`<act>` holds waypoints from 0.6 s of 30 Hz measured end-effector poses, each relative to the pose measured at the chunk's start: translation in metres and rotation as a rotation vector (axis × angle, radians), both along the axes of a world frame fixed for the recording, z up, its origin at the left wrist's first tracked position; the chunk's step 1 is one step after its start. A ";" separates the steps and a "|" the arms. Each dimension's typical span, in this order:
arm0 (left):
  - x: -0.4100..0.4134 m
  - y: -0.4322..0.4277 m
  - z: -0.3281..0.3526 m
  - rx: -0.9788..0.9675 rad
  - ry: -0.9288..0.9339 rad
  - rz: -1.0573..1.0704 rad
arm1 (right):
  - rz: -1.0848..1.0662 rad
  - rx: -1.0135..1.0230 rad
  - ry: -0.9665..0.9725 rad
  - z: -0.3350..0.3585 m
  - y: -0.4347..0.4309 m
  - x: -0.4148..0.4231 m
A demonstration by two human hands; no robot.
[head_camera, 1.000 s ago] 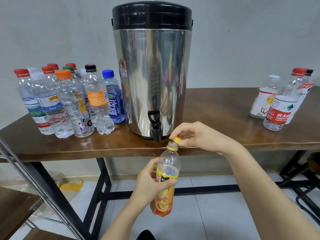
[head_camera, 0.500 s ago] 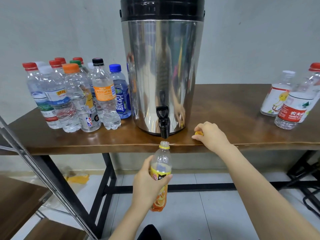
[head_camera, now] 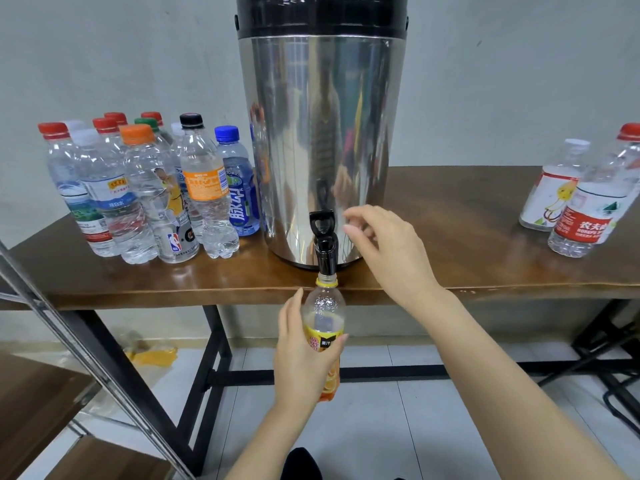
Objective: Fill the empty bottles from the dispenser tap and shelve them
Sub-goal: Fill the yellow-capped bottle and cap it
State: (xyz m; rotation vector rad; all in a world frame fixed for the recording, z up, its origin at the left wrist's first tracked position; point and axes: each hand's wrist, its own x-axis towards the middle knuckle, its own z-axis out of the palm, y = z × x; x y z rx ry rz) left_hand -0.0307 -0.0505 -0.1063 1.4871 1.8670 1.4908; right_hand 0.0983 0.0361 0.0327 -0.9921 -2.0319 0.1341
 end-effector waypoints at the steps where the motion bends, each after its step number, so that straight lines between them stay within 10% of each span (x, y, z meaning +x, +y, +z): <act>1: 0.001 0.000 0.001 0.005 0.009 0.004 | 0.026 0.010 0.005 0.007 -0.005 -0.006; 18: -0.006 0.018 0.005 0.015 0.146 0.019 | 0.154 -0.005 -0.011 0.015 -0.004 -0.037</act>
